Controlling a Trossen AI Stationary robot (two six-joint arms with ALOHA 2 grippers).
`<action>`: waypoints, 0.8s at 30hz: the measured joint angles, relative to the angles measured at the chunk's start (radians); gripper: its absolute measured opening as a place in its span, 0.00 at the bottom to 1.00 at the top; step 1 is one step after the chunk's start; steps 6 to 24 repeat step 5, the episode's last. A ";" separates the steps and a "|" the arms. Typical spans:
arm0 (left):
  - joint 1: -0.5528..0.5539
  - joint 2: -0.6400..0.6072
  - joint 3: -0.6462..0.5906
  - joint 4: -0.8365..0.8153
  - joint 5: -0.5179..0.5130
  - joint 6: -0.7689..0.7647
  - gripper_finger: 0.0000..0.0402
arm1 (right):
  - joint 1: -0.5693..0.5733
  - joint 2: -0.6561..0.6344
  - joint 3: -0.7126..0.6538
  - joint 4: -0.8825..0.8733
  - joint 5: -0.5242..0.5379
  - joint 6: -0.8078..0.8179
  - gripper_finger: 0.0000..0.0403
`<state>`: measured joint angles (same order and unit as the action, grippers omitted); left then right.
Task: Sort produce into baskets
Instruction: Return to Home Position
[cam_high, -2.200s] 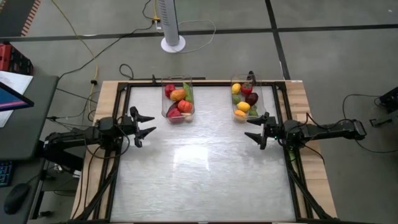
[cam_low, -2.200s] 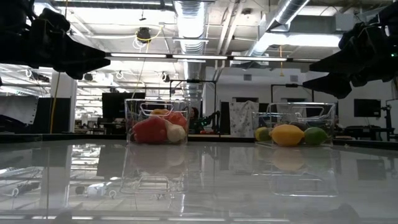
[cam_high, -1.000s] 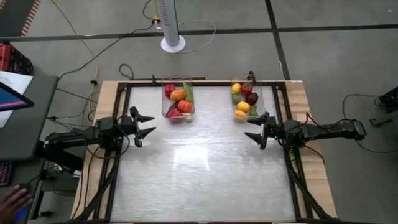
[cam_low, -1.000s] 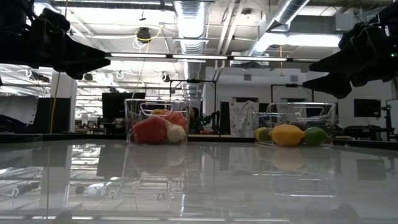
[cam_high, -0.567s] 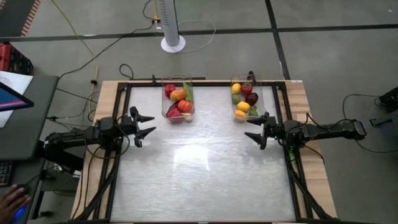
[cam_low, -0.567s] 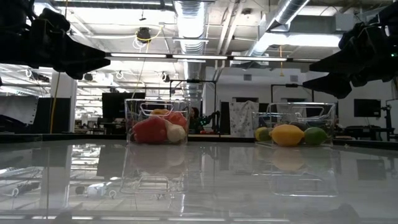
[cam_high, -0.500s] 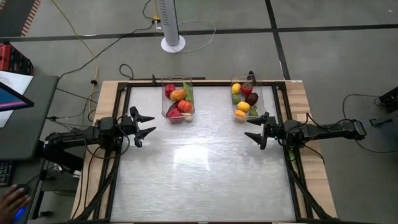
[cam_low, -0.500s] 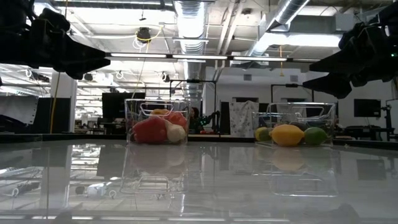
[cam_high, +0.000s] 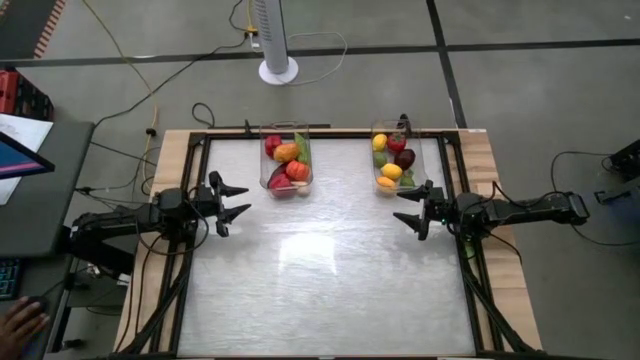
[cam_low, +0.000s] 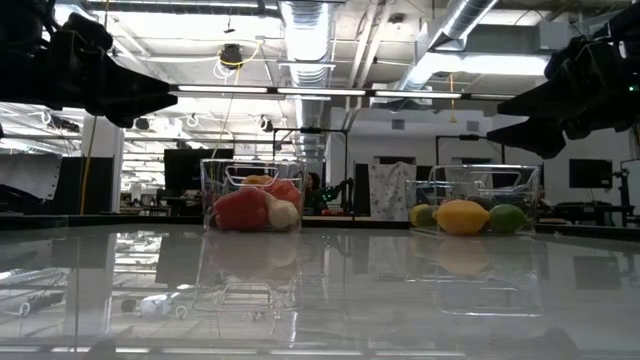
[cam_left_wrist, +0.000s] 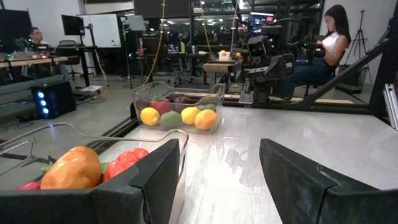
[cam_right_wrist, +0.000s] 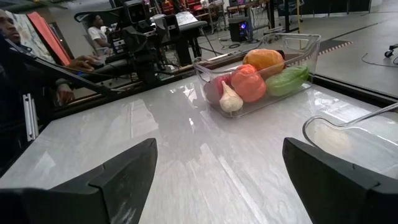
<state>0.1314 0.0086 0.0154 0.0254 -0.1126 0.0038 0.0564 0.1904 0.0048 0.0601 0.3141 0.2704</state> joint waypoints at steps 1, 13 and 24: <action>0.000 0.000 0.000 0.000 0.000 0.000 0.52 | 0.000 0.000 0.000 0.000 0.000 0.000 0.92; 0.000 0.000 0.000 0.000 0.000 0.000 0.52 | 0.000 0.000 0.000 0.000 0.000 0.000 0.92; 0.000 0.000 0.000 0.000 0.000 0.000 0.52 | 0.000 0.000 0.000 0.000 0.000 0.000 0.92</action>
